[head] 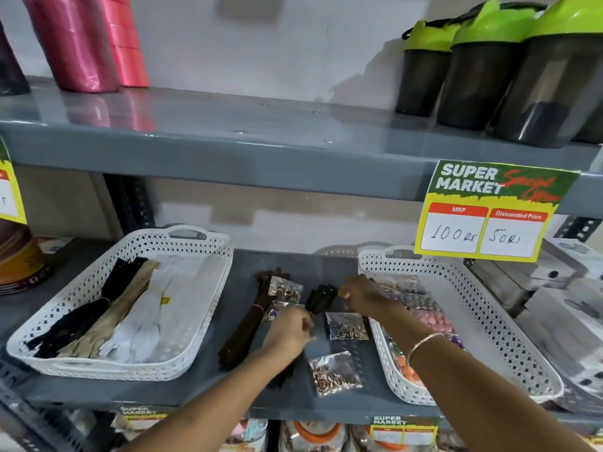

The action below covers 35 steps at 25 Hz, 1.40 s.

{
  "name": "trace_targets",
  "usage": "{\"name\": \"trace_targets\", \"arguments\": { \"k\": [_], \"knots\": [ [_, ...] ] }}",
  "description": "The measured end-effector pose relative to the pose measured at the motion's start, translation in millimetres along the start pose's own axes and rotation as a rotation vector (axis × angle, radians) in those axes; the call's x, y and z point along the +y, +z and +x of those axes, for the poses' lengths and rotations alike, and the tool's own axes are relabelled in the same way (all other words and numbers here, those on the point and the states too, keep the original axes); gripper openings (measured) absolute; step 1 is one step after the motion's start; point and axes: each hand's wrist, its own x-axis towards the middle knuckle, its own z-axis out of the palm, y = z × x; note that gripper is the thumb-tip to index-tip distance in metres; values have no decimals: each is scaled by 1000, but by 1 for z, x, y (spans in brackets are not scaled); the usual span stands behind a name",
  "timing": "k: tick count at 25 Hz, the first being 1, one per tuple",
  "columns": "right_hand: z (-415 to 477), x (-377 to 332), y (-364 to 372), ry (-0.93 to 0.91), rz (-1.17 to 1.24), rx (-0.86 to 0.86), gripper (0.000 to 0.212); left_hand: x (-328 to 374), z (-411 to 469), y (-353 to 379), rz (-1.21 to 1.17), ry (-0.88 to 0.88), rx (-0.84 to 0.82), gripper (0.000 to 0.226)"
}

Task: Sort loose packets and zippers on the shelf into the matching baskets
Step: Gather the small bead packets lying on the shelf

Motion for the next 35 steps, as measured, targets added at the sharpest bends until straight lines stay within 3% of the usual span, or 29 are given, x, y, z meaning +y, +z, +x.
{"name": "trace_targets", "arguments": {
  "k": [1,4,6,11,13,15,18,21,26,28,30,35],
  "knots": [
    [5,-3,0,-3,47,10,27,-4,6,-9,19,-2,49,8],
    [24,-25,-1,-33,176,33,24,-17,25,-36,87,-10,57,17],
    [43,-41,5,-28,221,30,4,-26,41,-43,150,45,-5,15],
    [88,-67,33,5,154,-61,41,-39,64,-36,134,156,-198,15],
    [96,-72,40,5,145,-90,39,-44,68,-33,76,143,-223,13],
    [102,-75,42,20,197,-121,16,-48,73,-34,92,137,-253,18],
    [106,-70,44,-11,187,-118,36,-48,75,-38,199,162,-300,38],
    [102,-64,35,11,277,-81,29,-48,77,-41,393,184,-228,51],
    [80,-39,3,-3,320,38,11,-48,77,-50,345,220,-201,29],
    [67,-25,-10,-12,266,60,25,-44,75,-55,320,267,-171,28],
    [53,-13,-23,-8,192,72,11,-37,73,-60,276,275,-127,31],
    [29,1,-39,31,144,31,25,-12,61,-64,155,233,-64,25]
  ]
}}
